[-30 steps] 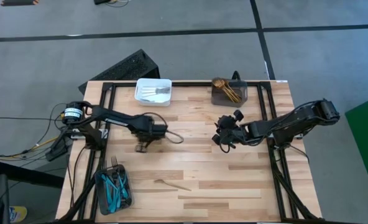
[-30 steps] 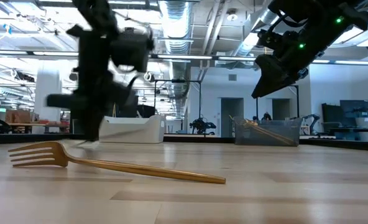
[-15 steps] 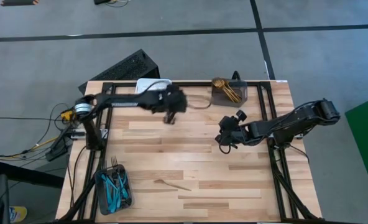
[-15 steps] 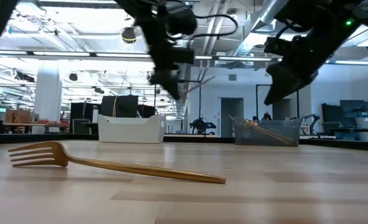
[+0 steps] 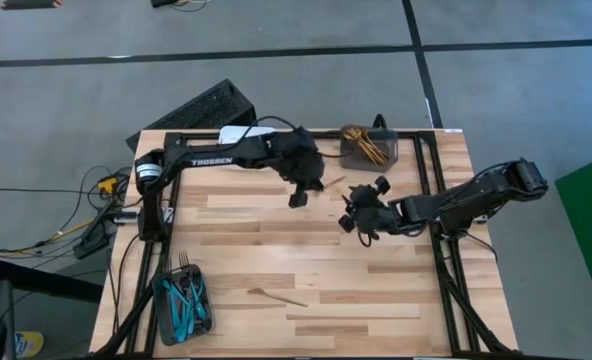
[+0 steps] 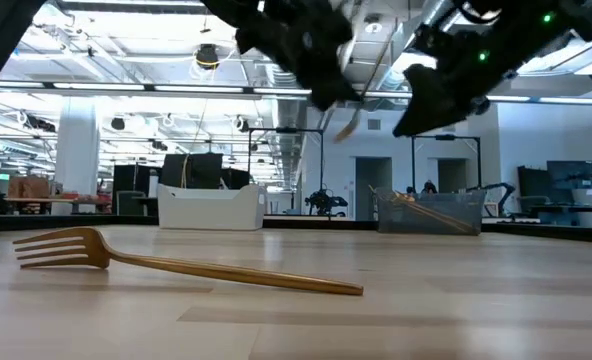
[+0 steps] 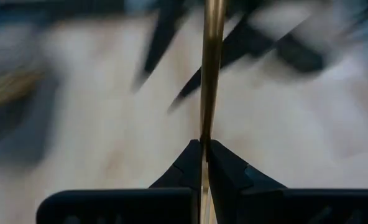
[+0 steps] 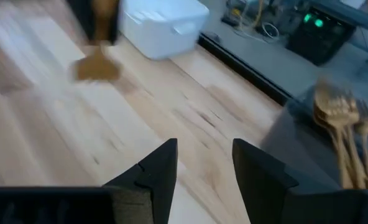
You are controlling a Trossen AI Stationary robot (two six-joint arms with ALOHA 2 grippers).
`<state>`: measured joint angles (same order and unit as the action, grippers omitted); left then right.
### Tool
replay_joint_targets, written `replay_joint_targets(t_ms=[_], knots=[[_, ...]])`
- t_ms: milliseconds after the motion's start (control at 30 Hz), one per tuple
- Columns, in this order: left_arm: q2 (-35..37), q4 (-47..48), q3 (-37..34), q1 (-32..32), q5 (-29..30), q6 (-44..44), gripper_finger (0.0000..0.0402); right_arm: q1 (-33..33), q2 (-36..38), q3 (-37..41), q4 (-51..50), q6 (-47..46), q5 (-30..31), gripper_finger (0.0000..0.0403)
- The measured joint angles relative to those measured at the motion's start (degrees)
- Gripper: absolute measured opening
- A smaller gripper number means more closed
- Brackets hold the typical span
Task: Sort silverware by color (type)
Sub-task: Put the gold fork into the top black bin
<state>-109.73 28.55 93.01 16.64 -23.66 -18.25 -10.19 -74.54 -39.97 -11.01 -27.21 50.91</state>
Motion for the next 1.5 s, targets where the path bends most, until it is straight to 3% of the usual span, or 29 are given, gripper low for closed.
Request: replay_joint_targets(t_ms=[33, 100, 267, 467, 933, 1300, 1500], knots=[[0.11, -1.85, 0.03, -0.26, -4.33, 0.26, 0.0000, -0.63, 0.01, 0.00, 1.28, 0.45, -0.03, 0.0181], [0.13, -4.42, 0.11, -0.97, -7.46, 0.28, 0.0000, -2.14, 1.20, 0.02, 2.70, 0.55, 0.37, 0.0185], [0.06, -6.73, -0.08, -2.26, -5.46, -2.61, 0.0000, -8.40, 7.59, 0.00, 4.87, 1.10, 5.04, 0.0189], [-0.06, -12.57, -0.60, -4.03, -9.62, -2.50, 0.0000, -15.69, 15.19, -0.02, 7.66, 7.39, 8.40, 0.0189], [0.04, -15.40, -0.59, -5.88, -10.63, -1.76, 0.0000, -13.96, 10.45, 0.04, 20.74, 19.10, 2.51, 0.0188], [0.02, -16.36, -0.63, -6.33, -9.78, -1.89, 0.0000, -17.21, 10.97, -0.04, 20.07, 18.08, 0.70, 0.0133], [0.02, -15.92, -0.61, -6.16, -7.44, -2.00, 0.0000, -17.63, 10.52, -0.04, 21.48, 18.07, 0.60, 0.0128]])
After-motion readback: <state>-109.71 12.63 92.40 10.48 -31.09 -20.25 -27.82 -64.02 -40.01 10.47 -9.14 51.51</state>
